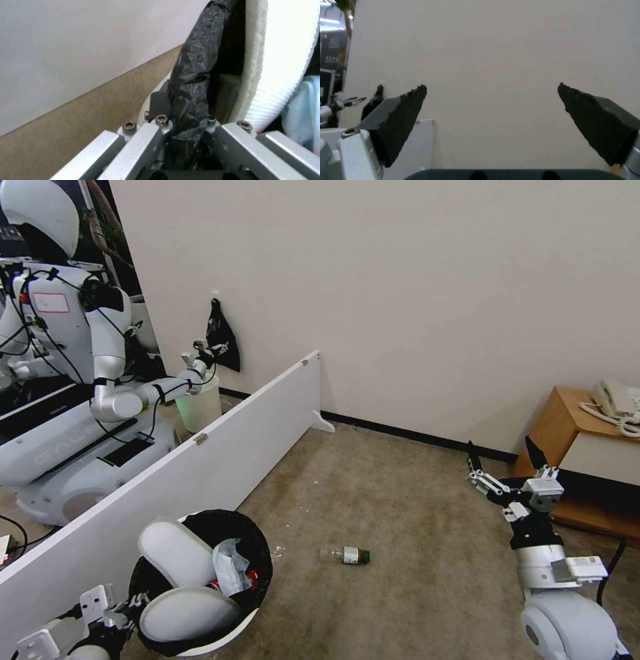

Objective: Pick up the trash bin and place the garbage on the floor into it.

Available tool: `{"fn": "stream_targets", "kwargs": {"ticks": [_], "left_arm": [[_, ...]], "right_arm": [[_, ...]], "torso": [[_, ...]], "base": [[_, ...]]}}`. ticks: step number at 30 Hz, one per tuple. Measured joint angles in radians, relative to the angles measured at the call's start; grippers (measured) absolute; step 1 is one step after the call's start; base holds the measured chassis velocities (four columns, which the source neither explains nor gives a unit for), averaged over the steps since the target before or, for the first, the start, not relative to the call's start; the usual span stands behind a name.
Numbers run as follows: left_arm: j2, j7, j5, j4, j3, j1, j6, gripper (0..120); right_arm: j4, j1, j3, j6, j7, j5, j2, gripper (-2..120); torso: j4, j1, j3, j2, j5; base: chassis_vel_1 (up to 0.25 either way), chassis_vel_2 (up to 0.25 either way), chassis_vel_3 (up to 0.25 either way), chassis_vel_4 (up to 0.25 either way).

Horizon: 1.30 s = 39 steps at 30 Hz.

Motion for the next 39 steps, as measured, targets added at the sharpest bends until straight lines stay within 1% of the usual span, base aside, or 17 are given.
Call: {"fn": "stream_targets", "kwargs": {"ticks": [10, 11, 16, 21, 27, 37, 39], "left_arm": [[-0.012, 0.005, 0.016, -0.002, 0.010, 0.000, 0.000, 1], [-0.015, 0.005, 0.020, -0.002, 0.012, 0.000, 0.000, 1], [-0.023, 0.007, 0.028, -0.005, 0.016, -0.001, 0.000, 1], [-0.028, 0.010, 0.033, -0.006, 0.019, -0.001, 0.000, 1], [-0.035, 0.013, 0.041, -0.006, 0.022, -0.002, 0.000, 1], [-0.035, 0.015, 0.043, -0.004, 0.022, -0.003, 0.000, 1], [-0.033, 0.015, 0.043, -0.001, 0.022, -0.003, 0.000, 1]], "right_arm": [[-0.007, -0.013, 0.006, 0.008, 0.004, -0.034, 0.009, 100], [-0.009, -0.013, 0.006, 0.010, 0.004, -0.037, 0.010, 100], [-0.010, -0.013, 0.002, 0.011, 0.007, -0.039, 0.009, 100], [-0.014, -0.010, -0.003, 0.016, 0.010, -0.038, 0.005, 100], [-0.026, -0.008, -0.010, 0.024, 0.009, -0.036, -0.001, 100], [-0.036, 0.000, -0.014, 0.024, 0.007, -0.035, -0.002, 100], [-0.046, 0.003, -0.014, 0.024, -0.007, -0.040, -0.008, 100]], "torso": [[0.0000, 0.000, 0.000, 0.000, 0.0003], [-0.0002, 0.000, 0.000, 0.000, -0.0002], [0.0002, 0.000, 0.000, 0.000, 0.0001], [-0.0001, 0.000, 0.000, 0.000, 0.0001], [0.0000, 0.000, 0.000, 0.000, 0.0000], [0.0000, 0.000, 0.000, 0.000, 0.0001], [-0.0001, 0.000, 0.000, 0.000, 0.0001]], "base": [[-0.115, 0.112, 0.112, -0.108], [-0.140, 0.133, 0.146, -0.137], [-0.131, 0.159, 0.157, -0.146], [-0.118, 0.101, 0.125, -0.110], [-0.022, 0.020, 0.012, -0.018], [0.000, 0.000, 0.000, 0.000], [0.000, 0.000, 0.000, 0.000]]}}
